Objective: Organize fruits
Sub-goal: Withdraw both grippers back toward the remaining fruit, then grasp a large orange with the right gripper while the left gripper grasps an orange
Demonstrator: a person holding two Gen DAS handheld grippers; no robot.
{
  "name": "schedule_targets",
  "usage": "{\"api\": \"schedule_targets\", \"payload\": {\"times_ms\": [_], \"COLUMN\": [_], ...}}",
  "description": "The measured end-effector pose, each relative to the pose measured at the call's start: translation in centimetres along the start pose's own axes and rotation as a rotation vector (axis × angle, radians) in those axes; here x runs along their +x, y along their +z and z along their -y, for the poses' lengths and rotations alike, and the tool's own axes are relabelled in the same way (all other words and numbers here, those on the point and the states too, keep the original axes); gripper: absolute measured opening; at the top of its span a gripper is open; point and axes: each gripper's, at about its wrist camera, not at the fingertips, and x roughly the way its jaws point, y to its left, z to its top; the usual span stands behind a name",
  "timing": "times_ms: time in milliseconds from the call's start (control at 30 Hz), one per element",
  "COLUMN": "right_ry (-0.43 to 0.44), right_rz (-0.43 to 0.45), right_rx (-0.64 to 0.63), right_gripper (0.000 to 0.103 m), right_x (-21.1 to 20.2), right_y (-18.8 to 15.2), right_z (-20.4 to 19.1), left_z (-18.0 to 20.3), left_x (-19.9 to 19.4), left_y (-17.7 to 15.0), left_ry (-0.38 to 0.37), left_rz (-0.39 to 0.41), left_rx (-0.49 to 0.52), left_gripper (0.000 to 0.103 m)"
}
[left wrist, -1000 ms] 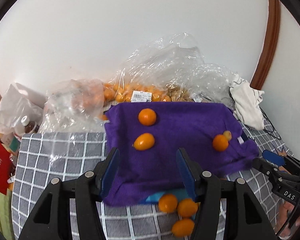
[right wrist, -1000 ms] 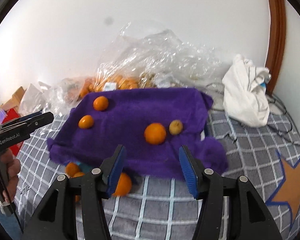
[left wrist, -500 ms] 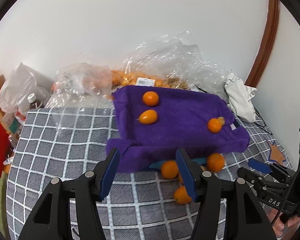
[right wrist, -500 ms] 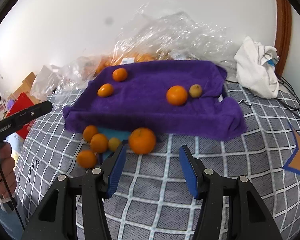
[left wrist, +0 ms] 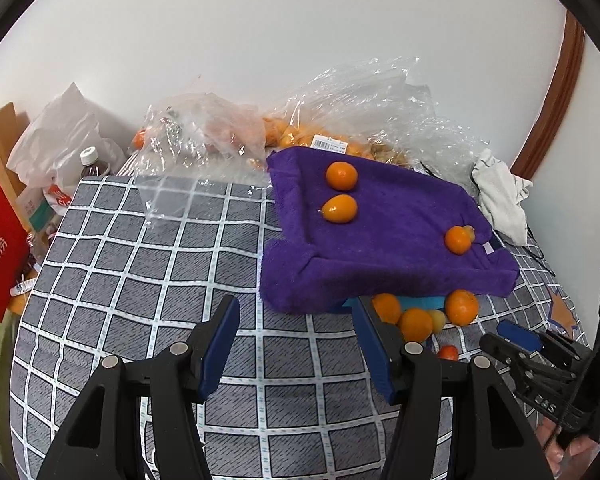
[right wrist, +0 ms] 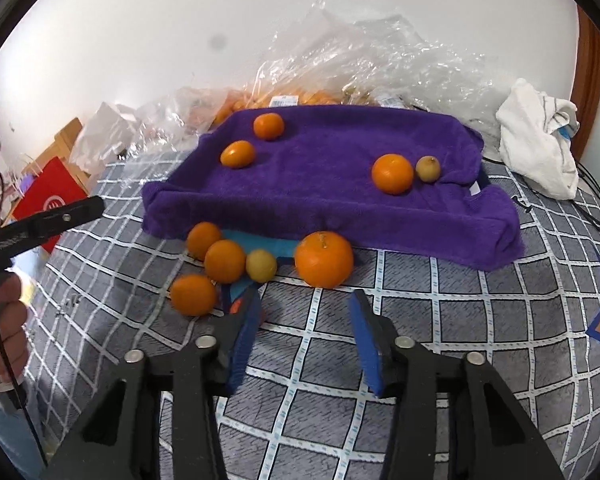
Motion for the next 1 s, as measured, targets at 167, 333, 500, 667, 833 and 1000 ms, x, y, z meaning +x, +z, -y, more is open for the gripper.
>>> {"api": "schedule_targets", "payload": {"times_ms": [167, 333, 500, 667, 833, 1000], "right_ry": [-0.034, -0.041, -0.045, -0.039, -0.023, -0.031], "right_rz": [-0.007, -0.018, -0.031, -0.056, -0.050, -0.020], "right_rx": [0.005, -0.008, -0.027, -0.037, -0.027, -0.014], "right_gripper": [0.043, 0.043, 0.044, 0.044, 0.041, 0.041], "right_x": [1.7, 3.4, 4.7, 5.9, 5.4, 3.3], "right_y": [1.1, 2.1, 2.4, 2.4, 2.2, 1.6], "right_z": [0.6, 0.7, 0.5, 0.3, 0.6, 1.9], "left_z": [-0.2, -0.3, -0.2, 0.1, 1.3, 3.4], "left_x": [0.4, 1.1, 1.6, 2.2, 2.9, 4.3], "left_y": [-0.2, -0.2, -0.2, 0.1, 0.2, 0.3], "left_ry": [0.004, 0.001, -0.015, -0.037, -0.075, -0.114], "left_rz": [-0.007, -0.017, -0.024, -0.033, -0.047, -0.076], "left_rx": [0.004, 0.009, 0.016, 0.011, 0.015, 0.027], "left_gripper": [0.056, 0.056, 0.056, 0.056, 0.056, 0.056]}}
